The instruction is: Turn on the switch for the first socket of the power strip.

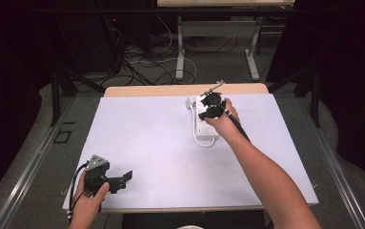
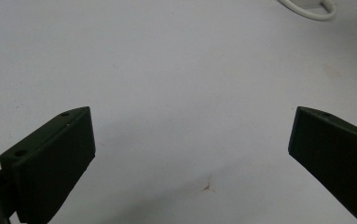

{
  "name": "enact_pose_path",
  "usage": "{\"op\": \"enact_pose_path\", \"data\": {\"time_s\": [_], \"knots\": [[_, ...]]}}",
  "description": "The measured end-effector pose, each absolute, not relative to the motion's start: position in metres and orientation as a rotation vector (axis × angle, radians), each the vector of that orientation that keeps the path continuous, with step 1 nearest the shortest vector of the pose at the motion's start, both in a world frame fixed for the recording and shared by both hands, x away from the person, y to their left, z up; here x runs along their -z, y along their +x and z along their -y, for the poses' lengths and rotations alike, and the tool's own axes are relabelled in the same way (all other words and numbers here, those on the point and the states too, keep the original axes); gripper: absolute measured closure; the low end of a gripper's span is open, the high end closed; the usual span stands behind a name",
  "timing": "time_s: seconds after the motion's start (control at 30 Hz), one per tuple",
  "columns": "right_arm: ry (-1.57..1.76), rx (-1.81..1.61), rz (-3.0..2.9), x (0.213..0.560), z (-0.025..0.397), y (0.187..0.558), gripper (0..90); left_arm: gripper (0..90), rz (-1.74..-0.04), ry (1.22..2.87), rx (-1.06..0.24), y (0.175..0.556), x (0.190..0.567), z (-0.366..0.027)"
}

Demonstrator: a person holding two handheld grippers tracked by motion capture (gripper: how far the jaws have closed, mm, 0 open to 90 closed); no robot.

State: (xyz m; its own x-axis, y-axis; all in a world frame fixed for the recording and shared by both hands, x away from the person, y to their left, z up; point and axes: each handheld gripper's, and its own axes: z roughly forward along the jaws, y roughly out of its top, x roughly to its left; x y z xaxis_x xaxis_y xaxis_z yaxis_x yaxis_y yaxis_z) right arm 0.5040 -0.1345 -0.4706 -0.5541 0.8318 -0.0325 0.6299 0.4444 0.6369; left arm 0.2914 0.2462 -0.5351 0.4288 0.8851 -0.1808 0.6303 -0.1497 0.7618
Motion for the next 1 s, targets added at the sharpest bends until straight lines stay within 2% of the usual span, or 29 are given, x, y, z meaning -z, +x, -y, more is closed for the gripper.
{"op": "enact_pose_path", "data": {"time_s": [0.67, 1.0], "knots": [[1.247, -0.876, -2.327, 0.484, 0.135, 0.526, 75.4, 0.3, -1.292, 1.874, -0.394, 0.292, 0.536, -0.247], [1.307, -0.881, -2.311, 0.491, 0.138, 0.536, 90.0, 0.3, -1.295, 1.876, -0.392, 0.292, 0.536, -0.25]]}}
